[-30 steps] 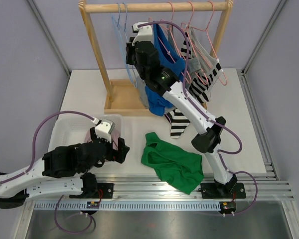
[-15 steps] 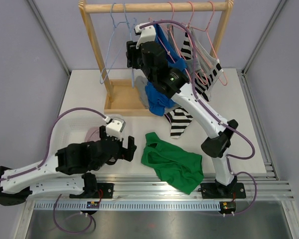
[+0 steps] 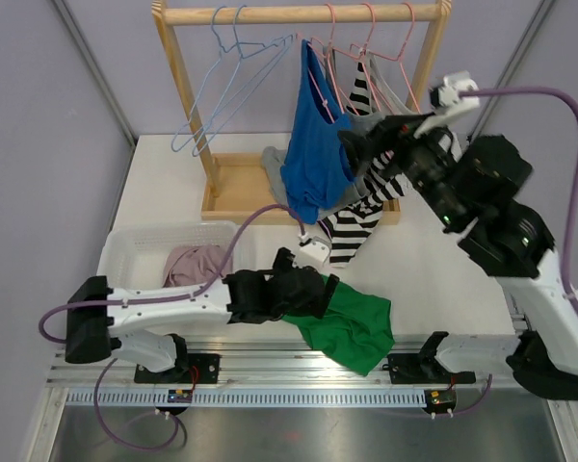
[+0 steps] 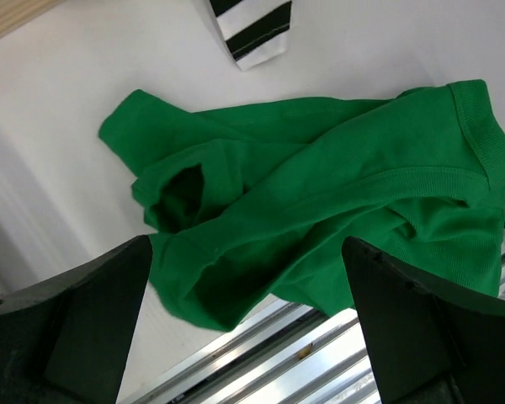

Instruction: Remove the tank top from the hanger

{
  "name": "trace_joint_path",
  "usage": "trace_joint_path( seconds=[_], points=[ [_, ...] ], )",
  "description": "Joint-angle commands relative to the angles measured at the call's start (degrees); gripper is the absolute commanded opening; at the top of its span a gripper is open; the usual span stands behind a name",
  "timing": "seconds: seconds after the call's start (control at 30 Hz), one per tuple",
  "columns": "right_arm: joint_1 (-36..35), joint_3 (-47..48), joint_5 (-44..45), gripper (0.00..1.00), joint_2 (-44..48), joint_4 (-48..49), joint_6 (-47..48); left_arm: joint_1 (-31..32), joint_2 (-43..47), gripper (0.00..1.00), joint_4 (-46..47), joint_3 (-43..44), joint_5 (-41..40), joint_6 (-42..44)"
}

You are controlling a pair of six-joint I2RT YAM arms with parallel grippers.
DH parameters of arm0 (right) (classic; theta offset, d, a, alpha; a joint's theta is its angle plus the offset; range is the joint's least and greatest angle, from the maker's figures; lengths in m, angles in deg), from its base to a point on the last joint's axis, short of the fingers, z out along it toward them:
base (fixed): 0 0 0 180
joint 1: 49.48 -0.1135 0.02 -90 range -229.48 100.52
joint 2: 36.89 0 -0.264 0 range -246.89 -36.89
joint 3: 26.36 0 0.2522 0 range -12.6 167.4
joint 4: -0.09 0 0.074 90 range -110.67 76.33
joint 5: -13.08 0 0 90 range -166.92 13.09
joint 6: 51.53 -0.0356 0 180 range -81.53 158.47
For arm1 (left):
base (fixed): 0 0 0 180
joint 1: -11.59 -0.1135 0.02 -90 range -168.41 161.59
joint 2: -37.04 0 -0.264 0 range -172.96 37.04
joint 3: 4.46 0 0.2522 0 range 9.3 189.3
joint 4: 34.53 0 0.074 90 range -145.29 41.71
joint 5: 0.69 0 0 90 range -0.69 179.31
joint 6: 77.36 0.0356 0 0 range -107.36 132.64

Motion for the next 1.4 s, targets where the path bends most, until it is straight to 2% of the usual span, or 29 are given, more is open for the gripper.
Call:
trace_joint_path(
  seconds=[0.0,0.13,0.23,0.3,0.43,0.47,0.5,0.57,0.6,0.63,0.67,0.83,0.9,0.93,1.1,1.23,1.37],
  points=[
    [-0.47,-10.25,-3.52,0.99,8.05,-3.97,-1.03,0.46,-6.19,0.99,5.34,4.09,1.56,0.65],
    [-0.47,-20.92,-7.21,1.0,20.6,-5.47,-2.53,0.81,-14.72,0.99,6.31,5.94,4.99,0.74],
    [-0.47,-26.46,-8.62,1.0,25.98,-6.7,-3.33,1.24,-20.96,0.99,7.63,6.82,7.8,-0.14],
    [-0.47,-28.93,-9.15,1.0,27.66,-7.32,-3.24,1.77,-24.29,0.99,7.72,6.82,5.53,-2.15],
    [-0.47,-31.48,-11.78,0.99,30.83,-7.67,-3.5,1.86,-28.52,0.98,12.72,4.01,7.36,-3.65],
    [-0.47,-32.26,-12.57,0.99,31.27,-7.58,-3.59,1.86,-29.4,0.94,13.25,3.57,8.24,-3.92],
    [-0.47,-32.62,-13.19,1.0,31.71,-7.41,-3.59,1.86,-30.54,0.71,13.69,2.79,8.51,-4.62],
    [-0.47,-33.32,-14.34,1.0,32.5,-7.06,-3.59,2.12,-30.64,0.39,13.7,2.25,8.34,-5.41],
    [-0.47,-33.41,-14.34,0.99,32.68,-7.06,-3.68,2.21,-30.29,0.27,13.26,1.81,7.73,-6.28],
    [-0.47,-33.5,-14.34,1.0,33.12,-7.06,-3.5,2.3,-28.99,0.08,11.78,1.72,7.02,-6.64],
    [-0.47,-33.59,-14.25,1.0,33.38,-7.06,-3.5,2.3,-27.75,0.0,10.54,1.72,4.93,-6.99],
    [-0.38,-34.12,-13.38,0.99,35.23,-6.09,-3.41,2.3,-16.95,0.0,-0.77,2.77,-5.01,-9.37],
    [-0.47,-34.12,-13.2,0.99,35.41,-6.0,-3.41,2.3,-10.45,0.0,-5.18,4.7,-11.33,-10.68],
    [-0.47,-34.03,-13.2,1.0,35.49,-6.0,-3.41,2.3,-8.51,0.0,-10.33,6.63,-15.79,-11.21],
    [-0.47,-33.77,-12.76,1.0,35.32,-6.35,-3.24,1.43,2.47,0.0,-24.43,14.1,-26.11,-13.77],
    [-0.47,-33.59,-12.85,0.99,35.58,-6.18,-3.5,-3.57,7.58,0.0,-37.24,19.03,-30.59,-16.4],
    [-0.38,-32.98,-12.67,0.99,35.23,-5.82,-3.15,-10.87,12.5,0.0,-45.0,19.48,-32.71,-19.38]
  ],
)
